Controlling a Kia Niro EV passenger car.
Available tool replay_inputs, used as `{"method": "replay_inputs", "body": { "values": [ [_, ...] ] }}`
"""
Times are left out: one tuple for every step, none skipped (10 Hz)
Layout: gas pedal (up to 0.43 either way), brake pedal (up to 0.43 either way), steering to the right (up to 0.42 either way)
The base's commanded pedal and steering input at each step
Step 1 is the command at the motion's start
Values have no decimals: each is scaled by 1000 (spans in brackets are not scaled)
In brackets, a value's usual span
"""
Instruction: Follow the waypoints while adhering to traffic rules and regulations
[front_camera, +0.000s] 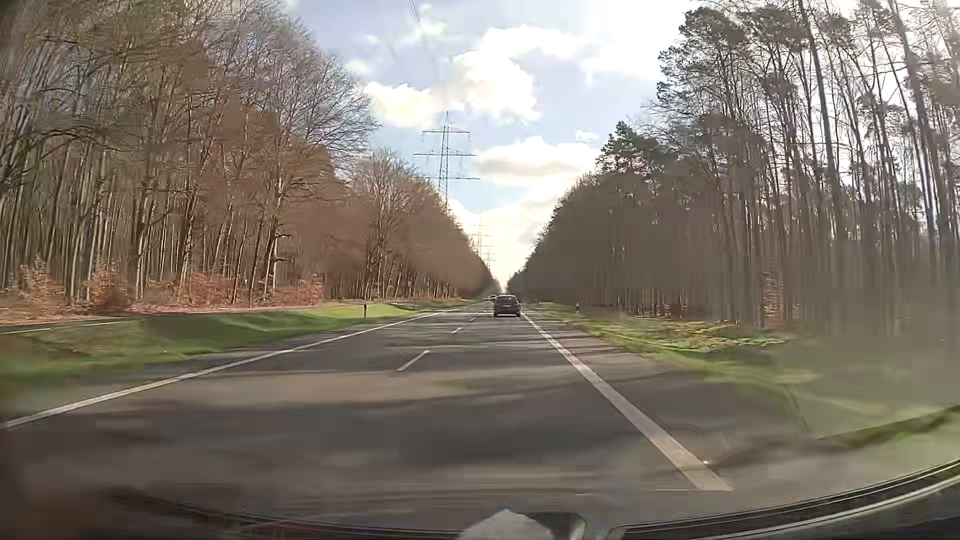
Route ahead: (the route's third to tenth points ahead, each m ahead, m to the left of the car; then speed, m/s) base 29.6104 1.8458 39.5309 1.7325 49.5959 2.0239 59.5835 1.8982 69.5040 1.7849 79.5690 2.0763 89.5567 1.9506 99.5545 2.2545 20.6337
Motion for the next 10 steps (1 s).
{"method": "replay_inputs", "body": {
  "values": [
    [197, 0, -1],
    [197, 0, -1],
    [197, 0, -1],
    [197, 0, -1],
    [197, 0, -1],
    [197, 0, -1],
    [197, 0, -1],
    [197, 0, -1],
    [197, 0, -1],
    [197, 0, 0]
  ]
}}
